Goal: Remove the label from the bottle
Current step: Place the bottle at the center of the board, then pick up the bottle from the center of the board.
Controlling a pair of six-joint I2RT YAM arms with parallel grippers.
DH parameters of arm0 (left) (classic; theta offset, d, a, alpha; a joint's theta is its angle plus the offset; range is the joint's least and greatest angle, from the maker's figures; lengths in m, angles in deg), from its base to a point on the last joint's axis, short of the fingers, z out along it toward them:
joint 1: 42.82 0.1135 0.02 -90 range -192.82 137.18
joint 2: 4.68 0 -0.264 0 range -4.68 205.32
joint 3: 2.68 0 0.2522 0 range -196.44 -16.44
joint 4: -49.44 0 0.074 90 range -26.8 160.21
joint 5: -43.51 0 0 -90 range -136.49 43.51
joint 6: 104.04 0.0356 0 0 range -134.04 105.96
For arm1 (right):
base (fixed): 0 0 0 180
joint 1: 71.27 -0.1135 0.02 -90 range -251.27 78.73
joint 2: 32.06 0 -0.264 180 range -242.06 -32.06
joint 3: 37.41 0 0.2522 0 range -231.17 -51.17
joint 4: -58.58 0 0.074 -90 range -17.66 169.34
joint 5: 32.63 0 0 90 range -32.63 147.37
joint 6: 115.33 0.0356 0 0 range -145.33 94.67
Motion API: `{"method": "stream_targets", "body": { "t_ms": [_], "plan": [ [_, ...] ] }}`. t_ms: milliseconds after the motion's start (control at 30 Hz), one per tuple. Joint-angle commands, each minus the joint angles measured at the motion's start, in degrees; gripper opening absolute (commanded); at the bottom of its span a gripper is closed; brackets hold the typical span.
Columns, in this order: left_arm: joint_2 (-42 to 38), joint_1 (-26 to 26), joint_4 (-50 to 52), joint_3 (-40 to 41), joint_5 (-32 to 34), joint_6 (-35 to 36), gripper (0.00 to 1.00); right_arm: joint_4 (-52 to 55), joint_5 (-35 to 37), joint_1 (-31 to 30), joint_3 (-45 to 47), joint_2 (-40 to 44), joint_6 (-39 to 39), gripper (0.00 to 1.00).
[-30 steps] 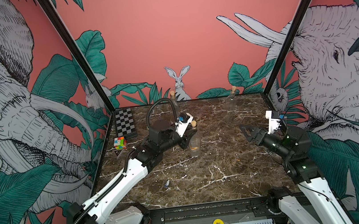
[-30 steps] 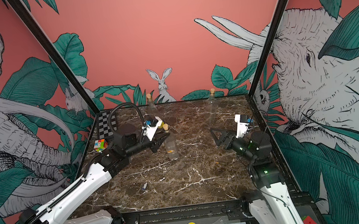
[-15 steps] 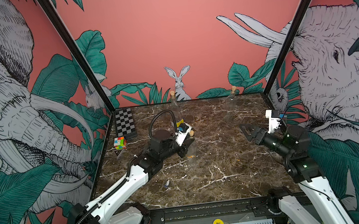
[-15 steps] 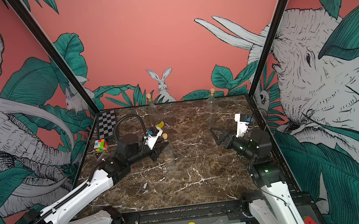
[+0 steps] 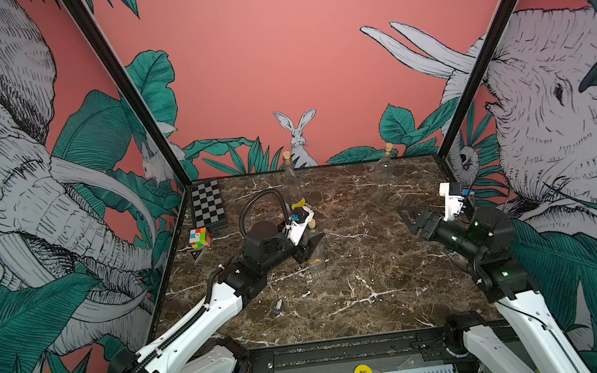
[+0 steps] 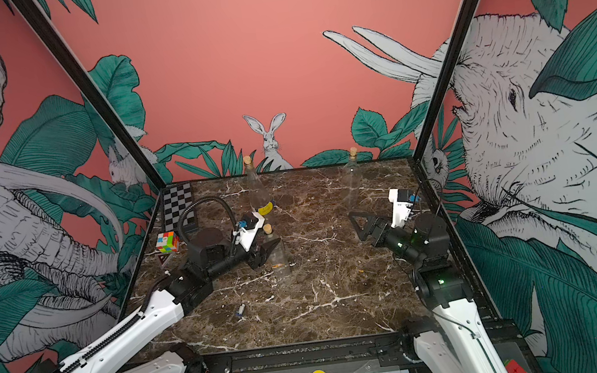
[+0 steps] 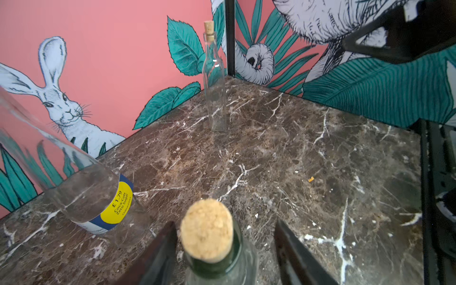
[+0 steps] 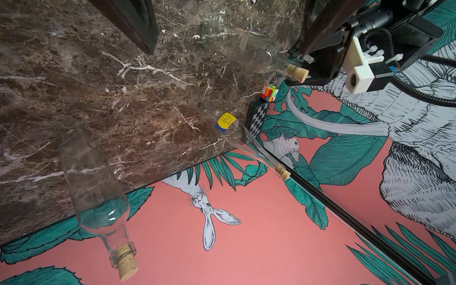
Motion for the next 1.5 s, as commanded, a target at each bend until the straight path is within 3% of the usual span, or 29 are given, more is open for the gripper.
{"method": "stream_targets", "body": {
  "t_ms": [0,133,233,333,400,633,767,1133,1467],
  "plan": [
    [-1.17,-0.05,-0.73,-0.43,-1.12,0.64,0.74,-2.03,0.28,-0.23,-1.77,0.17,0.72,0.87],
    [-1.58,-0.05,3.52,-1.74,-2.85,3.06,0.87,-2.11,0.09,-0.19,-1.85,0.19,0.63,0.87],
    [-2.62,-0.05,9.14,-2.78,-5.40,8.73,0.91,-2.85,-0.16,-0.20,-1.46,0.05,0.67,0.87],
    [-3.69,-0.05,15.36,-4.13,-8.00,15.25,0.91,-4.35,-0.75,-0.20,-0.70,-0.43,1.34,0.87],
    [-3.94,2.58,18.08,-5.03,-9.98,17.89,0.91,-5.55,-1.19,-0.21,-0.27,-0.77,1.81,0.87],
    [-1.33,12.26,20.15,-8.33,-23.17,19.67,0.90,-7.00,-1.82,-0.20,0.31,-1.44,1.60,0.87],
    [3.47,13.91,24.31,-11.65,-29.40,22.85,0.89,-6.96,-1.39,-0.20,0.74,-1.69,1.29,0.88],
    [11.85,14.01,20.91,-12.78,-33.78,24.92,0.90,-6.38,-0.95,-0.22,0.87,-3.06,0.32,0.93],
    [12.52,13.05,15.78,-8.68,-32.61,25.42,0.89,-6.43,-1.21,-0.17,0.52,-3.67,0.72,0.94]
  ]
}}
